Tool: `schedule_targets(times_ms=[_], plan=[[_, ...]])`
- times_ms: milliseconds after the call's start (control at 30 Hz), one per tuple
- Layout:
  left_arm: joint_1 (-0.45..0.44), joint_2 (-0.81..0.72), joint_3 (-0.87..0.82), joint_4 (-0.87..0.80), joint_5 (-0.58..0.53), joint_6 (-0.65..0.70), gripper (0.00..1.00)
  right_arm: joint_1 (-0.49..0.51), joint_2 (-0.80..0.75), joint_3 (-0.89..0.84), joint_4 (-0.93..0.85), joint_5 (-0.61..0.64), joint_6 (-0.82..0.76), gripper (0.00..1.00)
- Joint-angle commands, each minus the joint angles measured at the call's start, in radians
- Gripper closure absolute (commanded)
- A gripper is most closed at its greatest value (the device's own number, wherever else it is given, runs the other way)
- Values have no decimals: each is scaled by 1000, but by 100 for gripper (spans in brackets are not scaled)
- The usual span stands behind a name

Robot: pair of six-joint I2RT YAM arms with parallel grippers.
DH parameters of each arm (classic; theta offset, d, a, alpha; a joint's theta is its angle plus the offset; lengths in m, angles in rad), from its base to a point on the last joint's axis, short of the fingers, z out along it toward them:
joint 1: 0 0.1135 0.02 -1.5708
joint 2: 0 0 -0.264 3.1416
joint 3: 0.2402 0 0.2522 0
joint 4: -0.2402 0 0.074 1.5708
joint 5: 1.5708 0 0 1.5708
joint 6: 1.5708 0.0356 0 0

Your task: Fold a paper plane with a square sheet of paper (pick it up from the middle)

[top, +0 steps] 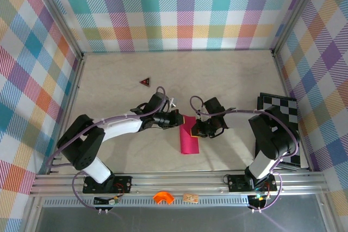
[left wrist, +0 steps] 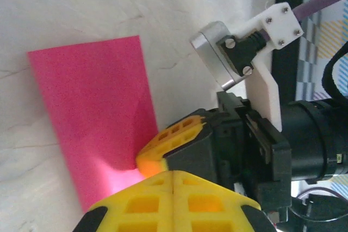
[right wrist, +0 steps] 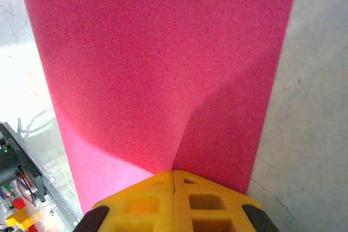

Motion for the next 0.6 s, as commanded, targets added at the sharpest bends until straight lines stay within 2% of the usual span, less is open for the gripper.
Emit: schedule_targets(times_ms=[0,133,400,567], plan=[[4,49,-13,135,125,-48,100,-13,44,-46,-63,109,8,100],[4,111,1,132,154,-45,100,-12,49,-53,-53,108,18,100],[4,161,-5,78,136,-2,100,-12,47,-52,-50,103,29,100],[3,170,-29,18,78,34,100,-12,43,-57,-49,104,33,100]])
